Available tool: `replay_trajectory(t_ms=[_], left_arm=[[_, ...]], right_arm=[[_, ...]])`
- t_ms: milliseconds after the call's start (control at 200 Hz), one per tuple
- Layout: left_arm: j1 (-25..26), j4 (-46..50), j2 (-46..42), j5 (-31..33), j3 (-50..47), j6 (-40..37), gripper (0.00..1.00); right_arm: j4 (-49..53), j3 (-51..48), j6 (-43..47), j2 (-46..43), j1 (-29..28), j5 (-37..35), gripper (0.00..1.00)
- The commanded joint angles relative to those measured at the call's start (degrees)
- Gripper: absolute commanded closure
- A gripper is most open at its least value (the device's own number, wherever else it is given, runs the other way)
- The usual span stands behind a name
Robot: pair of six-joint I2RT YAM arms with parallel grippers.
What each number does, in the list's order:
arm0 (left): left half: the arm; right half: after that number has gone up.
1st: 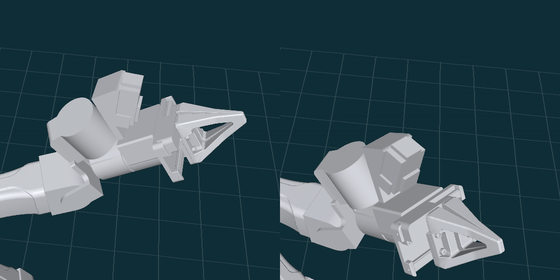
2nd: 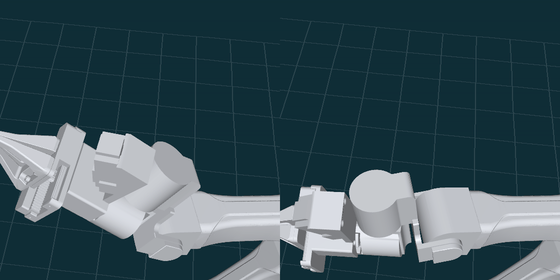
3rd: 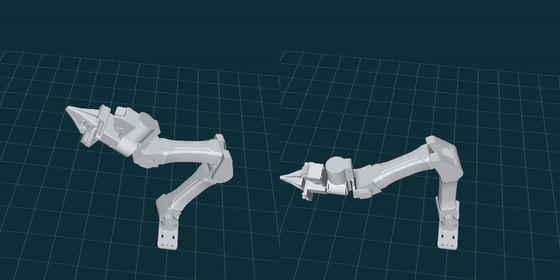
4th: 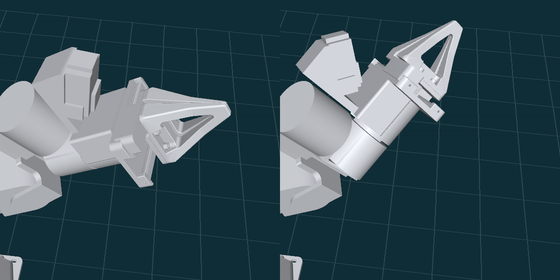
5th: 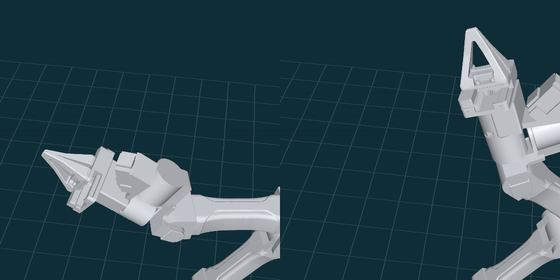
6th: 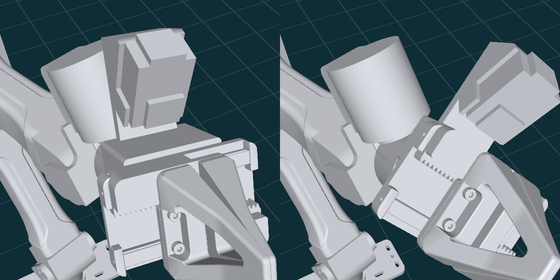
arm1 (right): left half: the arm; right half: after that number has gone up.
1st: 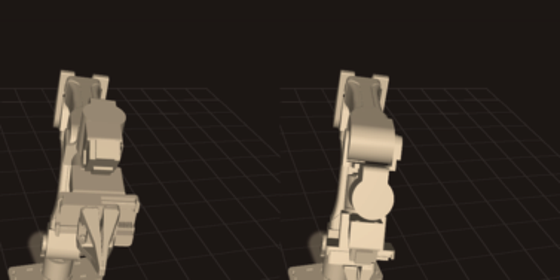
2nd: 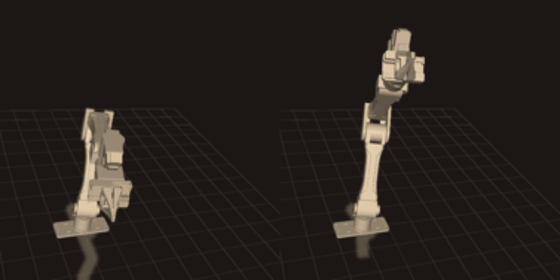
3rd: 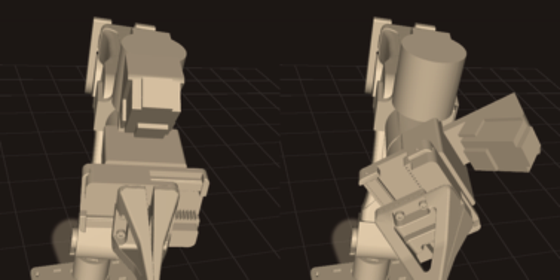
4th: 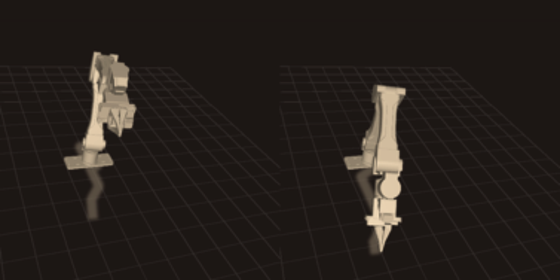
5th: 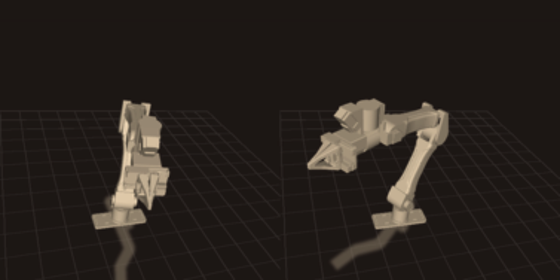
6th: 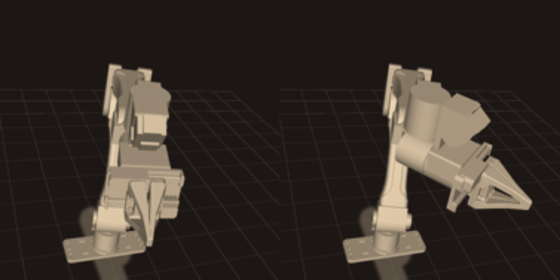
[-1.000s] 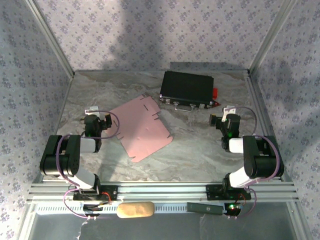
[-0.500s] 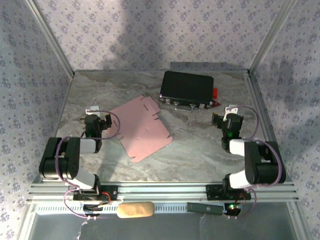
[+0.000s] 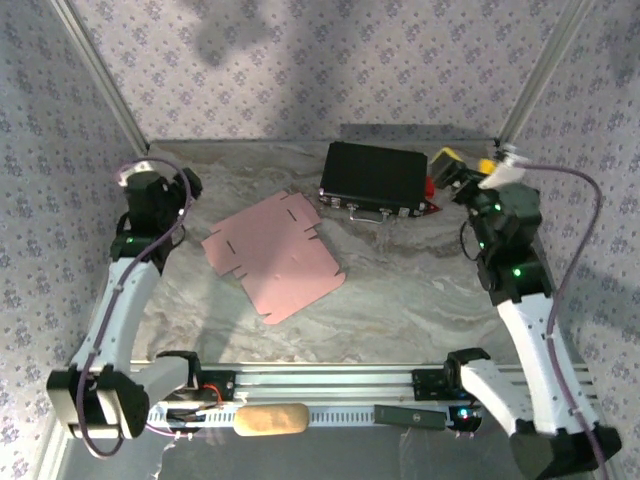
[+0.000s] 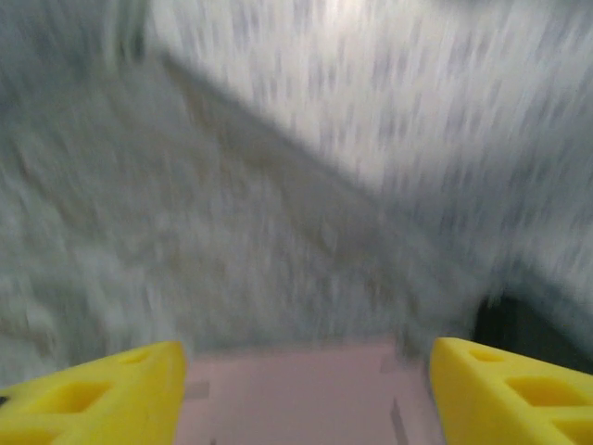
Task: Fold the paper box
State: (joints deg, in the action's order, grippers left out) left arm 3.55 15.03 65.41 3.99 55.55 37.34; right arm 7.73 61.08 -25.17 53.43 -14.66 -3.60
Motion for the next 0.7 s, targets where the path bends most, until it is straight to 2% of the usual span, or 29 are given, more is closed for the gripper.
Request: replay_trajectory(t_ms=[0, 70, 120, 190, 440, 695], left_arm=[[2.7, 15.2, 6.2, -11.1, -5.7, 6.7, 0.34], [3.5, 14.0, 7.0, -11.8, -8.1, 7.2, 0.35], [3.6, 12.8, 7.0, -13.0, -9.7, 7.3, 0.40], [3.6, 11.9, 6.2, -14.3, -11.5, 7.8, 0.42], [5.0, 8.0, 2.4, -16.3, -18.5, 10.9, 0.36], [6.1, 1.5, 7.5, -19.8, -20.0, 12.8, 0.35]], right_arm=[[18.4, 0.2, -4.2, 12.2, -12.5, 4.3, 0.23], [14.4, 0.4, -5.2, 18.2, -16.7, 7.9, 0.28], [10.7, 0.4, -6.1, 22.4, -16.9, 12.6, 0.28], [9.0, 2.4, -7.5, 28.5, -16.9, 15.8, 0.29], [9.9, 14.2, -6.8, 47.4, -18.4, 20.7, 0.32], [12.2, 21.8, -5.3, 58.5, -18.5, 22.1, 0.34]])
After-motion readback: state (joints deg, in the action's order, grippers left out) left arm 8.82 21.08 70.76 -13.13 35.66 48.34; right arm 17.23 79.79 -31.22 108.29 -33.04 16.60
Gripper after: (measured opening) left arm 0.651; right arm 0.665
